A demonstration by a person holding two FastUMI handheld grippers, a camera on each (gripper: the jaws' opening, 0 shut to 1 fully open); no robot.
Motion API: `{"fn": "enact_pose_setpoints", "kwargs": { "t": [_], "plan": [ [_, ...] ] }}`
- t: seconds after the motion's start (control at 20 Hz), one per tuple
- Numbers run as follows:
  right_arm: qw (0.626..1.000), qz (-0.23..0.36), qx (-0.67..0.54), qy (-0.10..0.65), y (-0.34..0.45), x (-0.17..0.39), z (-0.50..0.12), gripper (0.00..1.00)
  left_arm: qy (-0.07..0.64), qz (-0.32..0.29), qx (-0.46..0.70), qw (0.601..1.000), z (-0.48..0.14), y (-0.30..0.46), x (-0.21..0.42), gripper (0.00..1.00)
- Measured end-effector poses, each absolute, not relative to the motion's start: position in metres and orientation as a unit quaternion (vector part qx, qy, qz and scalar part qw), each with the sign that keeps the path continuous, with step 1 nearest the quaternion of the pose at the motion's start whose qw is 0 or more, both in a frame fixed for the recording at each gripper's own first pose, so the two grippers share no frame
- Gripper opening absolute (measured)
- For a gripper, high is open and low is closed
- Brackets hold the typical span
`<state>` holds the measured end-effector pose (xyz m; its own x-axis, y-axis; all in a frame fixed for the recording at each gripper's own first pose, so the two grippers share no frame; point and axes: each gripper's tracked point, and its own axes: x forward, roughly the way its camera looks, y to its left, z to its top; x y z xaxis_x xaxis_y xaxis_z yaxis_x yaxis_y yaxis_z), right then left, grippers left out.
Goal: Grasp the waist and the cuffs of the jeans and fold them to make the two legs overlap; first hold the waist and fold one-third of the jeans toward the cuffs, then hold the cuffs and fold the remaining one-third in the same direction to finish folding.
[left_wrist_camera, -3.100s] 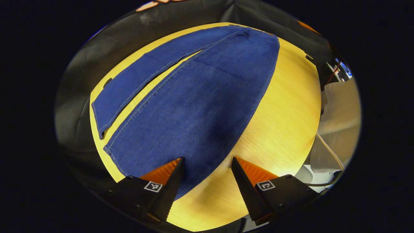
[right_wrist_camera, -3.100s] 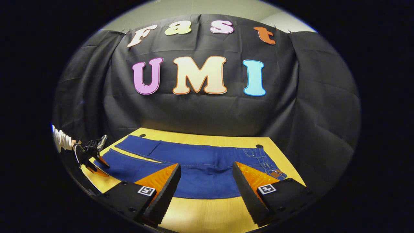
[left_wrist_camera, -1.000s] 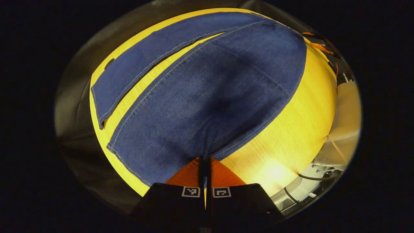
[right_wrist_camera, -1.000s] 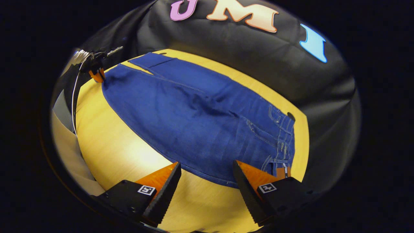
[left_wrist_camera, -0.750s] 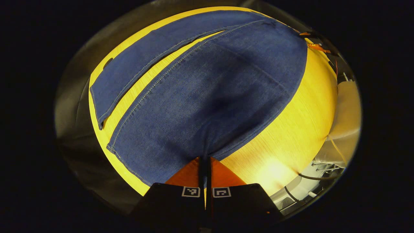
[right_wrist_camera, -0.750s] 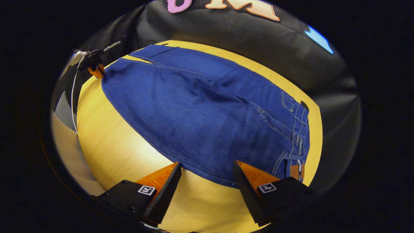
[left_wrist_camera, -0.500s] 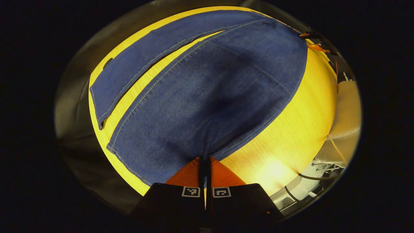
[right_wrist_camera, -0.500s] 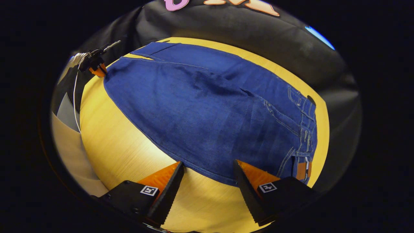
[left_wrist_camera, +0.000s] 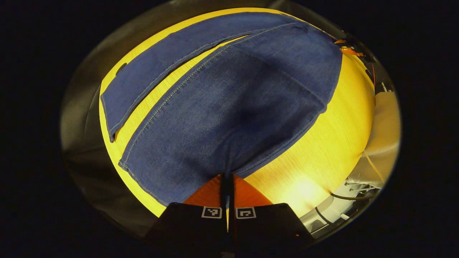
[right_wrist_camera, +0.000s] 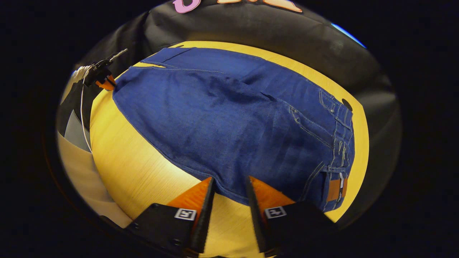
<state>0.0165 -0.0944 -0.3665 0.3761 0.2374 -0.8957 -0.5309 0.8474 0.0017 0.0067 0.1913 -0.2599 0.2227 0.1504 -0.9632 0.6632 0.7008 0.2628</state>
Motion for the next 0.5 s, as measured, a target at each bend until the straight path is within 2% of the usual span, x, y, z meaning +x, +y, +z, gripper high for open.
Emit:
{"fn": "enact_pose_setpoints", "kwargs": {
  "t": [0.15,0.3,0.4,0.45,0.5],
  "plan": [
    [0.82,0.24,-0.147,0.497,-0.0993,0.0296,-0.3652,0.16,0.596,-0.18,0.337,0.707,-0.2601,0.1907,0.0073,0.0],
    [0.823,0.211,-0.097,0.518,-0.0966,0.0268,-0.3612,0.07,0.588,-0.169,0.326,0.72,-0.2592,0.1917,0.0069,0.0],
    [0.831,0.197,-0.091,0.511,-0.095,0.0282,-0.3615,0.09,0.577,-0.156,0.311,0.739,-0.2593,0.1921,0.0086,0.0],
    [0.836,0.191,-0.1,0.505,-0.0976,0.0285,-0.3639,0.05,0.571,-0.148,0.3,0.749,-0.2589,0.1922,0.0096,0.0],
    [0.841,0.183,-0.109,0.498,-0.0986,0.0301,-0.364,0.09,0.563,-0.138,0.288,0.762,-0.2585,0.192,0.0104,0.0]
  ]
}}
